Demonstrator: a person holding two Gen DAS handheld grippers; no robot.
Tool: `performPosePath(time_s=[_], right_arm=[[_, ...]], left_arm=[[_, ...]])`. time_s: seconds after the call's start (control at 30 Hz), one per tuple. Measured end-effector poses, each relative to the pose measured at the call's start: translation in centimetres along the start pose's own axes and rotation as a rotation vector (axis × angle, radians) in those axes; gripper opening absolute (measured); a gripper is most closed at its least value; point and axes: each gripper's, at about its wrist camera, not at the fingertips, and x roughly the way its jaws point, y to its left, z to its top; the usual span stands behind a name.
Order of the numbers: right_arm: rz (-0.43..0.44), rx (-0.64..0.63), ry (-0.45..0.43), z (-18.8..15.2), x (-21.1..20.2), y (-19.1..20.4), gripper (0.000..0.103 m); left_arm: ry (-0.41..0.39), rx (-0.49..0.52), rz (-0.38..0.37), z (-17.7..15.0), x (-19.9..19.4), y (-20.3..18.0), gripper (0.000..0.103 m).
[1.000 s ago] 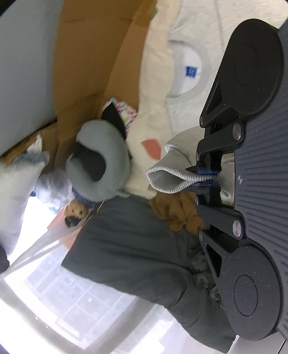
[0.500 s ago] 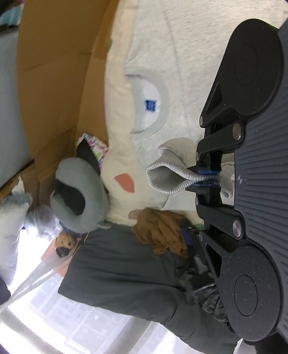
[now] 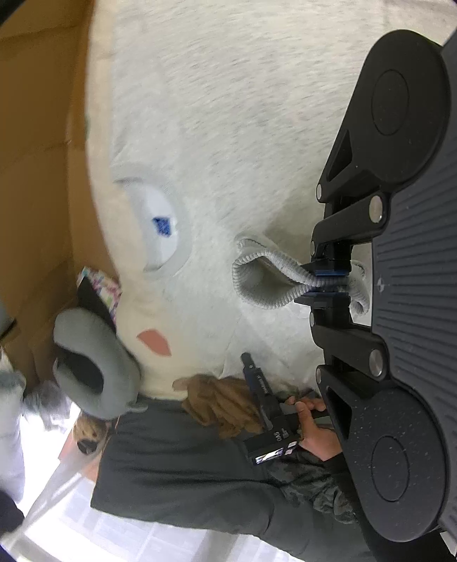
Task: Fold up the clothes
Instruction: 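Lower the sleeve across the sweatshirt front with the right gripper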
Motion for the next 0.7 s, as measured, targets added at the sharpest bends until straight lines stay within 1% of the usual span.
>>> performPosePath(time_s=[0.03, 0.1, 0.13, 0.17, 0.2, 0.23, 0.33, 0.53, 0.7], right_arm=[[-0.007, 0.0, 0.013, -0.4, 0.2, -0.4, 0.007], [-0.023, 0.0, 0.04, -1.1, 0.7, -1.2, 0.006], [-0.032, 0.005, 0.051, -1.3, 0.9, -1.6, 0.006], [-0.042, 0.01, 0.063, -1.5, 1.1, -2.0, 0.006], [-0.039, 0.008, 0.063, -1.5, 1.0, -2.0, 0.006], [-0.035, 0.005, 0.062, -1.5, 0.9, -2.0, 0.006], [-0.023, -0.002, 0.061, -1.5, 0.6, -2.1, 0.006], [-0.01, -0.022, 0.038, -0.6, -0.3, -1.8, 0.006], [-0.042, -0.04, -0.009, 1.2, -1.2, -2.3, 0.006]], left_arm=[[0.002, 0.005, -0.008, 0.0, 0.2, 0.0, 0.041], [0.006, 0.015, -0.024, -0.1, 0.7, -0.1, 0.033], [0.008, 0.02, -0.031, -0.2, 1.0, -0.1, 0.02], [0.008, 0.019, -0.04, 0.0, 1.0, -0.1, 0.011], [0.008, 0.017, -0.049, 0.3, 0.9, -0.1, 0.005], [0.005, 0.014, -0.05, 0.6, 0.8, 0.0, 0.002], [-0.04, -0.043, -0.073, 1.5, -0.5, 1.0, 0.002], [-0.136, -0.136, -0.069, 3.1, -3.3, 3.6, 0.002], [-0.151, -0.139, -0.068, 3.5, -2.9, 4.0, 0.002]])
